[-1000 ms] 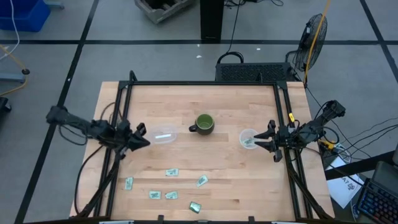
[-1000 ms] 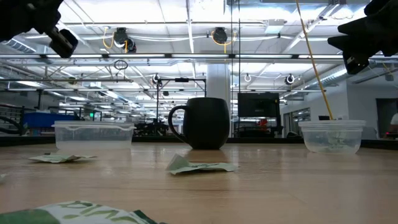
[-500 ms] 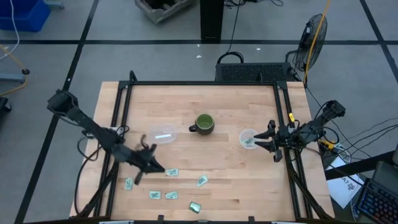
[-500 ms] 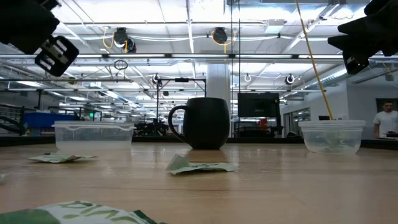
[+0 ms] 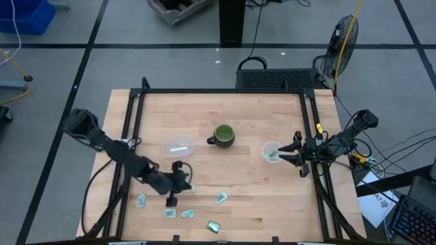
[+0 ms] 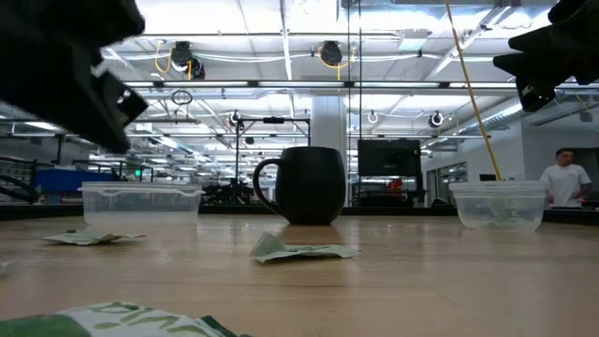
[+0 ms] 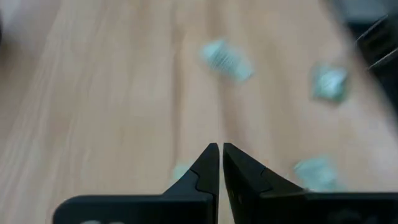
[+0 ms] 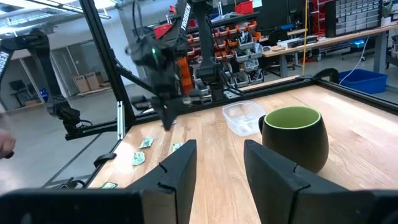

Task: Pick and place Stevia / Truvia into bins
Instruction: Put the stevia packet into the oval transparent container

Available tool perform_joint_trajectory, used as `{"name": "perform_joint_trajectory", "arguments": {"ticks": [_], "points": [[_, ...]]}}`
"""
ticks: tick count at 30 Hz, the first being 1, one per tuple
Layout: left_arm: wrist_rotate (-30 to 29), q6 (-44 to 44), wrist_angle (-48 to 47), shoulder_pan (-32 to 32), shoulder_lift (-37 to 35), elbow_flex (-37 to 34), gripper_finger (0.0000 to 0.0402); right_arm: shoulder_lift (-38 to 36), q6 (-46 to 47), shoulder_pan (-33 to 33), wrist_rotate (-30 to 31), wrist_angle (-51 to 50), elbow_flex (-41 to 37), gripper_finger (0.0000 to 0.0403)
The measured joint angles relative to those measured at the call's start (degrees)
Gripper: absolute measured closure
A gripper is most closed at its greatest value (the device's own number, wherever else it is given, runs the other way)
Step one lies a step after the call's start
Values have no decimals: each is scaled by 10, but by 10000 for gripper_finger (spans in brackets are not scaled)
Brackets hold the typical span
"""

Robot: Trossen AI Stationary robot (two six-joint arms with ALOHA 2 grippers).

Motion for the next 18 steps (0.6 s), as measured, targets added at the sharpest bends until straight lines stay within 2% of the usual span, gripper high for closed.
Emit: {"name": "perform_joint_trajectory", "arguments": {"ticks": [4, 8, 13, 18], "points": [[-7, -33, -28, 1, 40, 9, 357, 0, 0, 0, 0, 0, 0, 277], [-7, -70, -23, 1, 67, 17, 308, 0, 0, 0, 0, 0, 0, 277], [-8, -72, -19, 1, 87, 27, 242, 0, 0, 0, 0, 0, 0, 277], [4, -60, 20, -3, 116, 27, 205, 0, 0, 0, 0, 0, 0, 277]]}}
